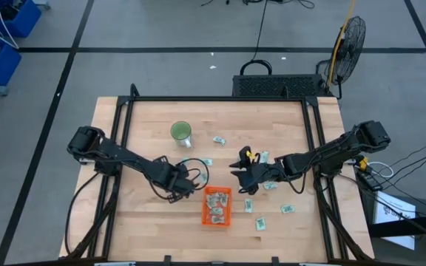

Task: Pick and place Stevia / Truvia into bins
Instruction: Put the stevia packet into the orange basket

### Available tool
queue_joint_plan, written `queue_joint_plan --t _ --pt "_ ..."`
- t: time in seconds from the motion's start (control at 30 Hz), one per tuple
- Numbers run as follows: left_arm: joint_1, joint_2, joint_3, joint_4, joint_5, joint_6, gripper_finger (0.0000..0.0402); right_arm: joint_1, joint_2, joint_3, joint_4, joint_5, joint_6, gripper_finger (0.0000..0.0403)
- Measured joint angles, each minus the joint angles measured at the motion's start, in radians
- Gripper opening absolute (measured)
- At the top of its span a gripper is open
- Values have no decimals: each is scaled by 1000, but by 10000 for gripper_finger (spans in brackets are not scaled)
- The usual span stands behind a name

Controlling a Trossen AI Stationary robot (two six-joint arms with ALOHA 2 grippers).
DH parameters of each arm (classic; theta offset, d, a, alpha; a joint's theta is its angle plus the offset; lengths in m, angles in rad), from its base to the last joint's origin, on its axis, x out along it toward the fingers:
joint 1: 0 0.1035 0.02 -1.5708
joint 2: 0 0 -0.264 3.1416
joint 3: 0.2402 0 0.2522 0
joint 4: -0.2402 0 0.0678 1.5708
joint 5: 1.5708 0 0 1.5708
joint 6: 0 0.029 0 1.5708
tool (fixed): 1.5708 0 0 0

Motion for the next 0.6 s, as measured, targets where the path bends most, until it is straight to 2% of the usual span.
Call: queue_joint_plan --t 0.17,0.37,0.5,0.6 --pt "18 0 -76 51 1 52 169 0 0 0 0 -95 -1 114" --pt "38 -7 -168 201 -6 128 209 -1 0 0 0 -99 -2 114" --pt "53 -6 -177 209 6 136 211 -2 0 0 0 -99 -3 114" --pt "61 -5 -178 216 29 150 185 -2 0 0 0 -99 -4 114"
